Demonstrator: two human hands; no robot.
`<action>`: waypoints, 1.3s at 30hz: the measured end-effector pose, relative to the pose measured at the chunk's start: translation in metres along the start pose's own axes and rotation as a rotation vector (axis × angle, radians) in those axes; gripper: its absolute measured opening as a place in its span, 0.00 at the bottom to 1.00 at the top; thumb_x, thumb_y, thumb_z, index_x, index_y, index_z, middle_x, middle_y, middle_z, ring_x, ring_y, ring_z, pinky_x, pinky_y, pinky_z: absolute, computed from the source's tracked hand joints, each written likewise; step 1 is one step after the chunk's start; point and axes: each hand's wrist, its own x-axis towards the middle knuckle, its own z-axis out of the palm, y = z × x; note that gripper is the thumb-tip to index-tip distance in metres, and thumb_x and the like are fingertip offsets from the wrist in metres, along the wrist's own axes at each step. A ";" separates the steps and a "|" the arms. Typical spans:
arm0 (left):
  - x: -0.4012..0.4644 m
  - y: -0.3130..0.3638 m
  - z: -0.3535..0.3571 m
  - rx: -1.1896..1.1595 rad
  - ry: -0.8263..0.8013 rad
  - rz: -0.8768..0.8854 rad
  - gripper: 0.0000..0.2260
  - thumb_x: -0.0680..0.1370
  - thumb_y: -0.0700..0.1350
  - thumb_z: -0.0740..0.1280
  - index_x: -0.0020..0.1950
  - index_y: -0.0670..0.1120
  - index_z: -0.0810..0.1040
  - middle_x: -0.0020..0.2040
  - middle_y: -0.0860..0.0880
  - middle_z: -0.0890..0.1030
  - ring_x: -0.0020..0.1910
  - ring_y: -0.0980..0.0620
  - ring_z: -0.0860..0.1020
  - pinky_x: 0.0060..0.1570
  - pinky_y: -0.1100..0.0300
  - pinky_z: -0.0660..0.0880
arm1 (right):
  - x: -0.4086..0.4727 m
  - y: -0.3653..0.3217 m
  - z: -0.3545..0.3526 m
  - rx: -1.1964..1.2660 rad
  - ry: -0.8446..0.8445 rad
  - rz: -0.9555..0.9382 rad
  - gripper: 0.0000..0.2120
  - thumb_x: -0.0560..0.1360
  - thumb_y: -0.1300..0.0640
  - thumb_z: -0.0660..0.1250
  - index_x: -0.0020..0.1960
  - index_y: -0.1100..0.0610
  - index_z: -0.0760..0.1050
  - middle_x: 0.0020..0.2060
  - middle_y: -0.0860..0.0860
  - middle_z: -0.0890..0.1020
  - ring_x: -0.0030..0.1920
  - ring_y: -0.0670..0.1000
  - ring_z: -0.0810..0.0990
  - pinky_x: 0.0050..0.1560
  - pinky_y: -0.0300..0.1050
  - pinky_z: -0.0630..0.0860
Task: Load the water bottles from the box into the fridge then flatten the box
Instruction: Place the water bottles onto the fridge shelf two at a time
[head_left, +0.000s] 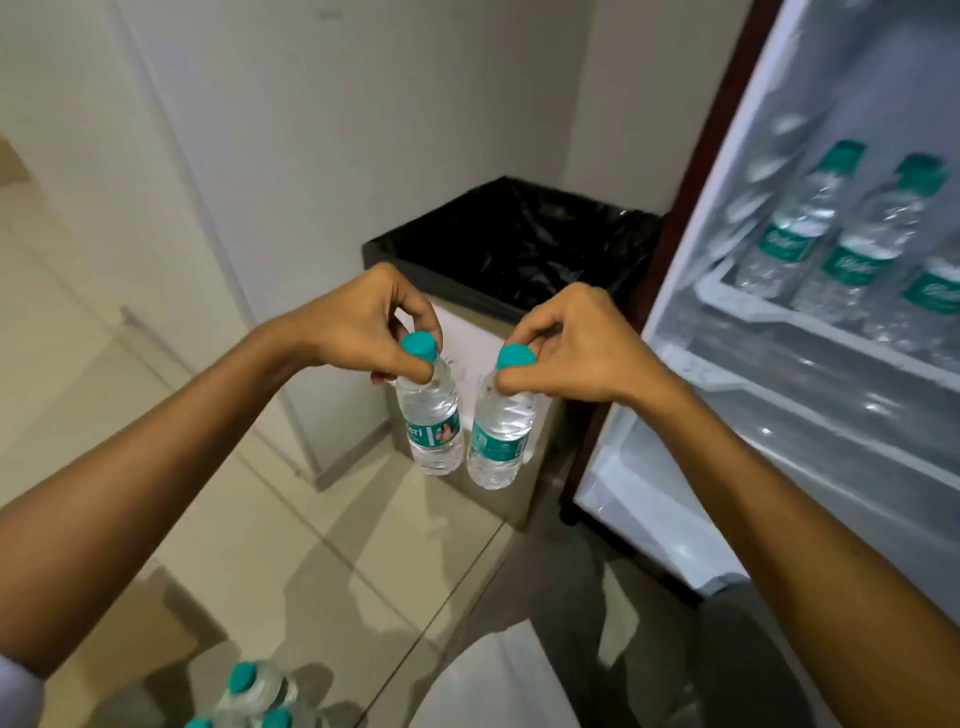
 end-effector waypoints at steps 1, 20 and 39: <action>0.010 0.017 -0.004 -0.032 0.024 0.024 0.06 0.67 0.28 0.72 0.40 0.36 0.82 0.26 0.49 0.79 0.20 0.53 0.73 0.22 0.62 0.71 | -0.002 -0.001 -0.020 0.019 0.050 0.017 0.07 0.59 0.54 0.79 0.36 0.52 0.85 0.27 0.49 0.82 0.27 0.41 0.76 0.31 0.37 0.76; 0.138 0.283 -0.020 -0.269 0.235 0.354 0.11 0.66 0.39 0.75 0.40 0.31 0.81 0.30 0.39 0.79 0.23 0.49 0.76 0.26 0.60 0.76 | -0.081 -0.018 -0.288 -0.022 0.983 0.087 0.05 0.64 0.54 0.77 0.31 0.54 0.84 0.23 0.50 0.79 0.24 0.46 0.73 0.31 0.39 0.71; 0.248 0.328 0.094 -0.428 0.498 0.671 0.09 0.71 0.45 0.76 0.42 0.51 0.76 0.42 0.48 0.81 0.40 0.47 0.83 0.38 0.48 0.82 | -0.085 0.101 -0.324 -0.584 1.459 0.168 0.14 0.70 0.55 0.73 0.29 0.60 0.77 0.23 0.52 0.76 0.27 0.52 0.75 0.30 0.45 0.72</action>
